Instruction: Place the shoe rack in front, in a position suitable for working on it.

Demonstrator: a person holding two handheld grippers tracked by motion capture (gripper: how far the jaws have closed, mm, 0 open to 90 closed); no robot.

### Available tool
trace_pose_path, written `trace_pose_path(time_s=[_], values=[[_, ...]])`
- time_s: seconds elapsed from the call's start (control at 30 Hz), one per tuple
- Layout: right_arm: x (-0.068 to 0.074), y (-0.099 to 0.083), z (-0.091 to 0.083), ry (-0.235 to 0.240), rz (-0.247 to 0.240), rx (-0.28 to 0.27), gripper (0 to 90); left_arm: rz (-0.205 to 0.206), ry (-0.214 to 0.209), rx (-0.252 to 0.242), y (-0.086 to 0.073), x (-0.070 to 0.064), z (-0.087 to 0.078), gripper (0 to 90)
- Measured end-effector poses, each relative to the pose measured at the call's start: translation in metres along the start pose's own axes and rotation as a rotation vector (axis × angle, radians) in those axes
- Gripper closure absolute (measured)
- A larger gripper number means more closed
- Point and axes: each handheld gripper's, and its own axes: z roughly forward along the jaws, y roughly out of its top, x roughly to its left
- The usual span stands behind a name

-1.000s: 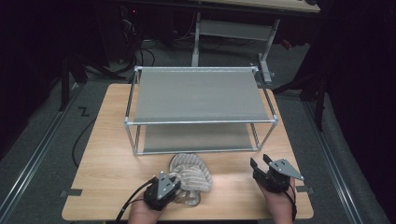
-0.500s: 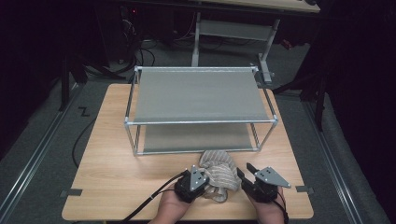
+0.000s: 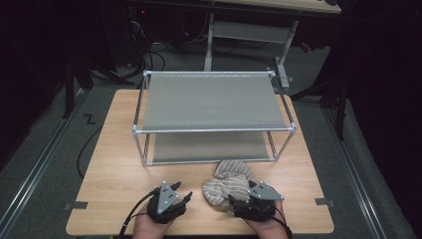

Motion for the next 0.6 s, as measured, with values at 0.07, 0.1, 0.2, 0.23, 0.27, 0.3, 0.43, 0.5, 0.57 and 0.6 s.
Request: trace_pose_path(time_s=[0.07,0.1,0.2,0.23,0.27,0.3,0.43,0.5,0.57,0.6], values=[[-0.001,0.000,0.009,0.003,0.005,0.042,12.2,-0.022,0.010,-0.008,-0.001,0.007,-0.001,48.8],[-0.001,0.000,0.014,0.002,0.002,0.067,11.9,-0.037,0.010,-0.013,-0.001,0.010,-0.002,48.8],[0.004,-0.003,0.027,0.020,-0.033,0.157,10.6,-0.045,0.005,-0.006,-0.003,0.012,0.000,48.8],[0.005,-0.004,0.029,0.022,-0.047,0.173,11.2,-0.038,0.004,0.001,-0.003,0.012,0.001,48.6],[0.006,-0.003,0.030,0.028,-0.053,0.175,13.0,-0.040,0.004,-0.001,-0.004,0.012,0.001,48.5],[0.007,-0.003,0.030,0.031,-0.057,0.181,14.9,-0.045,0.004,-0.005,-0.004,0.012,0.000,48.5],[0.009,-0.003,0.029,0.052,-0.066,0.178,28.2,-0.056,0.005,-0.014,-0.003,0.013,-0.001,48.5],[0.010,-0.003,0.027,0.061,-0.082,0.175,37.5,-0.055,0.002,-0.014,-0.003,0.013,-0.002,48.5],[0.013,-0.003,0.023,0.061,-0.102,0.176,49.5,-0.057,-0.001,-0.015,-0.003,0.013,-0.001,48.5],[0.013,-0.003,0.023,0.061,-0.102,0.176,49.5,-0.055,-0.002,-0.015,-0.002,0.013,-0.001,48.5]])
